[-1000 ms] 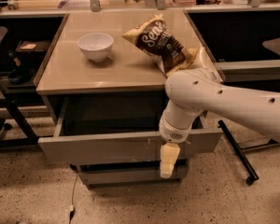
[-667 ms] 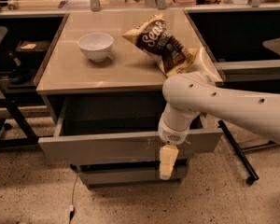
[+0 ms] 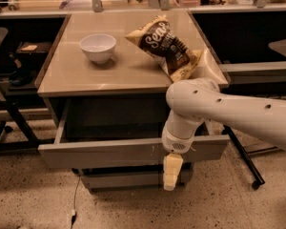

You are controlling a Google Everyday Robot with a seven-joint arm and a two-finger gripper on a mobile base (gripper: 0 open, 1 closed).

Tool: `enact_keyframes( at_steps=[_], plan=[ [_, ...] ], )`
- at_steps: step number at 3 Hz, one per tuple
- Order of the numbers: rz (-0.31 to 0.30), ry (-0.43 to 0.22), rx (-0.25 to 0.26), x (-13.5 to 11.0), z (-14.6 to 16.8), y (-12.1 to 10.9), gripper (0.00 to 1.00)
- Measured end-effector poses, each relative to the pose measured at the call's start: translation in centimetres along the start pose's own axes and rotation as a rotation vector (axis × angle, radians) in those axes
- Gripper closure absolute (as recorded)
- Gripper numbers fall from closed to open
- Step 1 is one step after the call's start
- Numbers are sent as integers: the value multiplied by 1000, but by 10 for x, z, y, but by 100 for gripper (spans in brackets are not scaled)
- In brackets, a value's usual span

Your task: Open top drawer

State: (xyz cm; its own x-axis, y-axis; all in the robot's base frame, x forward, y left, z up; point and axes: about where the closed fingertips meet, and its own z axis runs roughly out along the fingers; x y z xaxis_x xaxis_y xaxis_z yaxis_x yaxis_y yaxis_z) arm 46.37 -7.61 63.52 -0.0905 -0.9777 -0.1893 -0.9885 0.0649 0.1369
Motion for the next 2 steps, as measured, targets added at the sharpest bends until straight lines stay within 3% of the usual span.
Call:
enact_keyframes(
  at_steps=[1, 2],
  plan=[
    [0, 0, 0, -1, -4, 0, 0],
    [-2, -8, -33, -4, -7, 31, 0]
  ],
)
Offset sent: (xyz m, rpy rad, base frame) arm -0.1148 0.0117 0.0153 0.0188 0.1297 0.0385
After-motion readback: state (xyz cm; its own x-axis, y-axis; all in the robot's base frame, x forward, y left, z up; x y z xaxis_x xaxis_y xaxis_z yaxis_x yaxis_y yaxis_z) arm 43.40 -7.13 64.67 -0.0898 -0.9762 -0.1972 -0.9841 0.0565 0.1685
